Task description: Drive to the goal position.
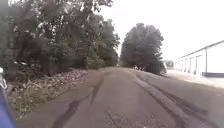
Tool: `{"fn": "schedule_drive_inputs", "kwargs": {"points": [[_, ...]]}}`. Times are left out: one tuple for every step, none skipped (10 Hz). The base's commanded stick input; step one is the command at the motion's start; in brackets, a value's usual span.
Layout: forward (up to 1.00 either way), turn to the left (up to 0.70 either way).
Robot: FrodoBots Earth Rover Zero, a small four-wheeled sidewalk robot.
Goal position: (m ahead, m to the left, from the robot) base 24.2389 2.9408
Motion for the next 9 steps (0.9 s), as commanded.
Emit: {"fn": "schedule_drive_inputs", "kwargs": {"points": [[0.7,-0.01],[0.7,-0.01],[0.7,-0.01],[0.7,-0.01],[0.7,-0.01],[0.7,-0.01],[0.7,-0.01],[0.7,-0.04],[0.7,-0.31]]}}
